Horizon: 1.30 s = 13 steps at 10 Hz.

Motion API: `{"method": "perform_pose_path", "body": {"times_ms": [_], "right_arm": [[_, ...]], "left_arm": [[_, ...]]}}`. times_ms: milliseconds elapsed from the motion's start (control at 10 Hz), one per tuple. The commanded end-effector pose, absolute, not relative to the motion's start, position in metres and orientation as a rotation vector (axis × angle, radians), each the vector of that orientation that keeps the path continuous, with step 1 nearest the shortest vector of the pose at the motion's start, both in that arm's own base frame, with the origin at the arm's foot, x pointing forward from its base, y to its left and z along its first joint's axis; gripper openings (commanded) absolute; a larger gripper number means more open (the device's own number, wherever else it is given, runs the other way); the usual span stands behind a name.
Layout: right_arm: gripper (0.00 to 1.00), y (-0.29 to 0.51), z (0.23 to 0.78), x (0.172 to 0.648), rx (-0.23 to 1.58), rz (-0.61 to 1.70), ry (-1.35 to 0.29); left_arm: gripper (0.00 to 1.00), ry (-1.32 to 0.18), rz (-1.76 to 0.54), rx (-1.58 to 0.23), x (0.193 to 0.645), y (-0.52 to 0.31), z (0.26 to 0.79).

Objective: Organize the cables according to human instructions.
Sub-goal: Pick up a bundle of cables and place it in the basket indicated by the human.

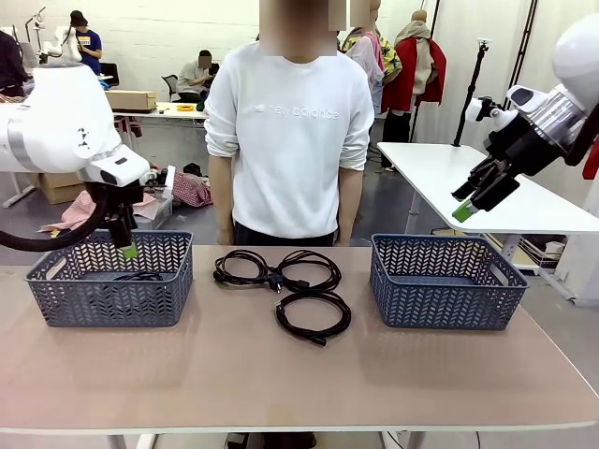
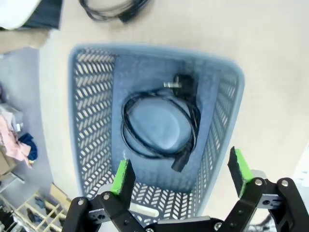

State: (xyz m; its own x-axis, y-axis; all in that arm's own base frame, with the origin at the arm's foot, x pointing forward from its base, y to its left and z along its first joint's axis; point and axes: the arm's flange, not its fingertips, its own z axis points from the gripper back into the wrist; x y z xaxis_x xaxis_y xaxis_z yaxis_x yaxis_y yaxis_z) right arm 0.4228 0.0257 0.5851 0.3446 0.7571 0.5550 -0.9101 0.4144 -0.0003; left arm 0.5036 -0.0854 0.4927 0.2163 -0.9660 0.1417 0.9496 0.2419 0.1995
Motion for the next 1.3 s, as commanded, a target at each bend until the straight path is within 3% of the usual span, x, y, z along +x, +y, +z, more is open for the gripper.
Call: {"method": "perform_pose_path", "body": {"times_ms": [0,600,1200], "right_arm": [[1.00,0.026,0.588,0.424,0.333,1.110,-0.522],[1.00,0.026,0.588,0.424,0.333,1.110,-0.522],[1.00,0.026,0.588,0.424,0.333,1.110,-0.522]], "left_arm": [[1.00,-0.367,-1.287,0.038,0.478,-0.103,0.499],[1.00,-0.482,-1.258,-0.237,0.441,-0.147,0.514],[1.00,-0.471,-1.289,-0.300,0.427,-0.168,0.520]]}}
